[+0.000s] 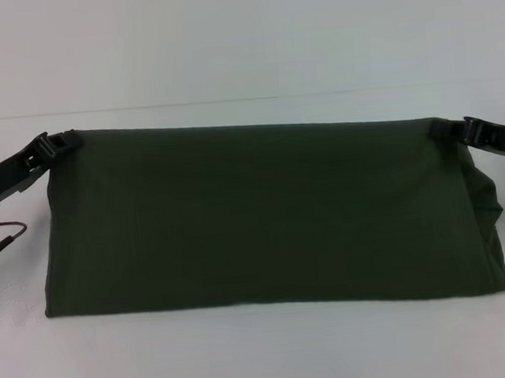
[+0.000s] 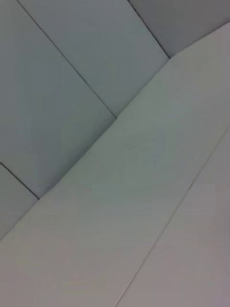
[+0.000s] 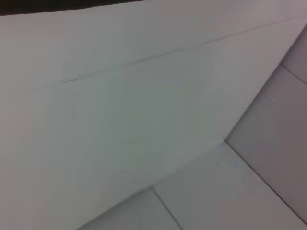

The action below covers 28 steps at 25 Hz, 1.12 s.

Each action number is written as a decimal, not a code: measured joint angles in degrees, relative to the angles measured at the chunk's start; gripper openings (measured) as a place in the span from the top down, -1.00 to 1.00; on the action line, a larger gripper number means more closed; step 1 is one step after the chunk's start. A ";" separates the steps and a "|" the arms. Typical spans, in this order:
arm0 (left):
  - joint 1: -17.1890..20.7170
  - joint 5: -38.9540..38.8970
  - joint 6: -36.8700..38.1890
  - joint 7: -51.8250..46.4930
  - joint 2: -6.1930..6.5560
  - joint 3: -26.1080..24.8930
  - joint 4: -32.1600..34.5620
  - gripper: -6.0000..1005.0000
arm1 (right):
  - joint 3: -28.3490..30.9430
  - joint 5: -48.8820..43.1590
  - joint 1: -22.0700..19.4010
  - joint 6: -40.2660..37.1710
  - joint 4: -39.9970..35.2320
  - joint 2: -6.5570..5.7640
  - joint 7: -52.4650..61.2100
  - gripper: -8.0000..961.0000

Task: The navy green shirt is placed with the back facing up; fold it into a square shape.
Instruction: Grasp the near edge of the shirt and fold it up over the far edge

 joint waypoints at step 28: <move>-2.01 -10.03 -11.82 15.64 -4.68 -0.01 -3.20 0.92 | -1.36 2.94 3.91 13.94 3.51 3.16 -4.32 0.93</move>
